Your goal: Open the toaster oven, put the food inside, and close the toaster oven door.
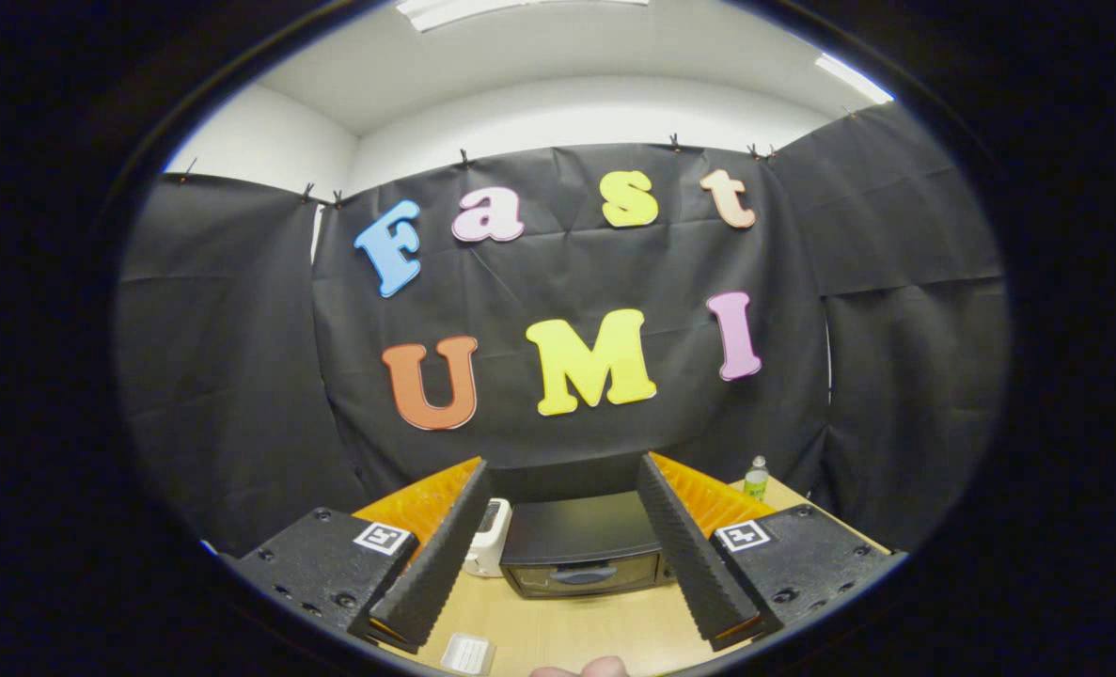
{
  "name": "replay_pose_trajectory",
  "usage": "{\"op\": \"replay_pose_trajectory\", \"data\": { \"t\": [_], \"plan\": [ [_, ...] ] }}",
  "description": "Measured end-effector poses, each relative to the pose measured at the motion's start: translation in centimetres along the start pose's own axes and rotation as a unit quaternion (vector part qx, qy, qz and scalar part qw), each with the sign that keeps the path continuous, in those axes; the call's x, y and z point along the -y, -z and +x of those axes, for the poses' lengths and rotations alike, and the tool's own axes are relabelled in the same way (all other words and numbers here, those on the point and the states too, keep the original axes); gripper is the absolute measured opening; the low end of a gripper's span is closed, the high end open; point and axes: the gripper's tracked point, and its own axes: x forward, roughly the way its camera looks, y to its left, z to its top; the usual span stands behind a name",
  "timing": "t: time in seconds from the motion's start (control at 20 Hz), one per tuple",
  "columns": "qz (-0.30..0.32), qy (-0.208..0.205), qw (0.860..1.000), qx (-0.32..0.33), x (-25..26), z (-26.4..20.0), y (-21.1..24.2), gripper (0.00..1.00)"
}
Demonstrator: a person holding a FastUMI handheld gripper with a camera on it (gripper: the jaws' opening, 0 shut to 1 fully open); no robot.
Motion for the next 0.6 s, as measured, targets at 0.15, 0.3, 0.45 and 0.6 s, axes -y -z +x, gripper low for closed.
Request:
{"op": "replay_pose_trajectory", "data": {
  "t": [0.15, 0.3, 0.45, 0.6],
  "plan": [
    [0.000, 0.003, 1.000, -0.003, 0.20, 0.01, 0.02, 1.00],
    [0.001, 0.004, 1.000, -0.005, 0.28, 0.13, 0.06, 1.00],
    [0.002, 0.004, 1.000, -0.005, 0.30, 0.08, 0.05, 1.00],
    [0.001, 0.002, 1.000, -0.005, 0.09, 0.07, -0.15, 1.00]
  ]
}}
